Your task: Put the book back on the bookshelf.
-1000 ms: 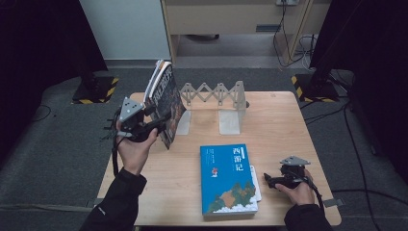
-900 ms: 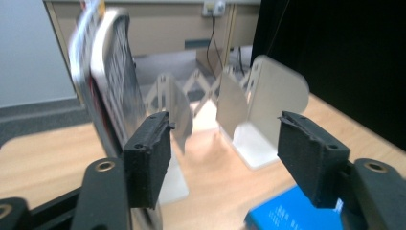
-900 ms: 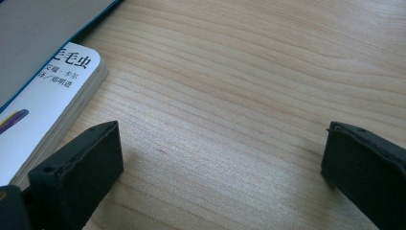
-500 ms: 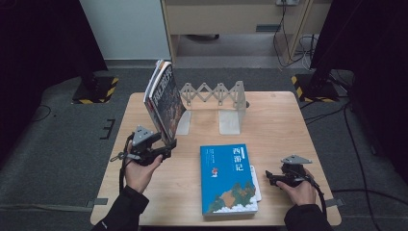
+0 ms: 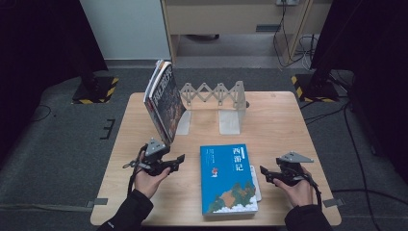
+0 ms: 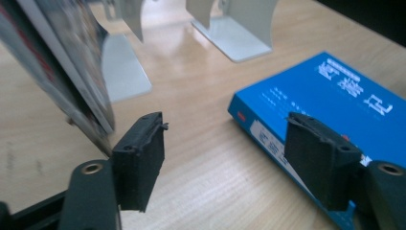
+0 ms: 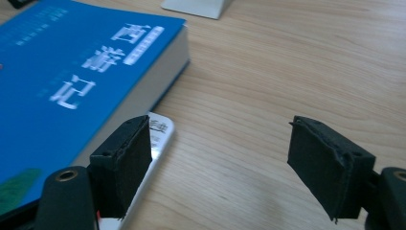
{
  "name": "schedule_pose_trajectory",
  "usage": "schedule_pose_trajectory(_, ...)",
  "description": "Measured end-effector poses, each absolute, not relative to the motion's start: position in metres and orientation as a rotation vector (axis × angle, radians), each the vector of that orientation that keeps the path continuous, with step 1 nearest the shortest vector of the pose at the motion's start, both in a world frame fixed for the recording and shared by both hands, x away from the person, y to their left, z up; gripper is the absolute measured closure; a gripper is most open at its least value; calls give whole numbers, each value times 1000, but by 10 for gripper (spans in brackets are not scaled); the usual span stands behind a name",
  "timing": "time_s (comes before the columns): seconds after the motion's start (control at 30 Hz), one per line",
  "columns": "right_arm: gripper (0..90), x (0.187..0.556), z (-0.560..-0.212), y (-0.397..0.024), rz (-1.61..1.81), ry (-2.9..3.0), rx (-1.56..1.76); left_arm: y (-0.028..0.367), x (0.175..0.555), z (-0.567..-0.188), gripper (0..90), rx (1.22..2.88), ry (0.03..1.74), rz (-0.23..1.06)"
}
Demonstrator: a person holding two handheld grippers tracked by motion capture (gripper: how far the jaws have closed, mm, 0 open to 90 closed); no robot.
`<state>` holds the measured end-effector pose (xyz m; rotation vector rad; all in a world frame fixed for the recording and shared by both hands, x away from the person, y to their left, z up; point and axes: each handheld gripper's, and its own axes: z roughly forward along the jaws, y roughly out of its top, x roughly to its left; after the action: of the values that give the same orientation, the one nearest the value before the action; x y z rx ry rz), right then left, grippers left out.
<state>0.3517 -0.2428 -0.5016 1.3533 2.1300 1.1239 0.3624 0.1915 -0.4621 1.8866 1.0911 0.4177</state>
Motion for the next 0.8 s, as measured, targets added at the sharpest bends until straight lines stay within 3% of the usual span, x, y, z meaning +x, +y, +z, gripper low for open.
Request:
schedule_pose_trajectory(0.03, 242, 351, -499, -237, 1164, 2140, 1343, 188, 364, -468, 293, 1868, 1088, 345)
schedule_pose_trajectory(0.3, 231, 351, -498, -216, 1207, 2223, 1313, 171, 371, -485, 274, 1868, 1116, 222)
schedule_pose_trajectory(0.8, 236, 345, -506, -198, 1256, 2308, 1327, 134, 383, -512, 226, 1924, 1124, 107)
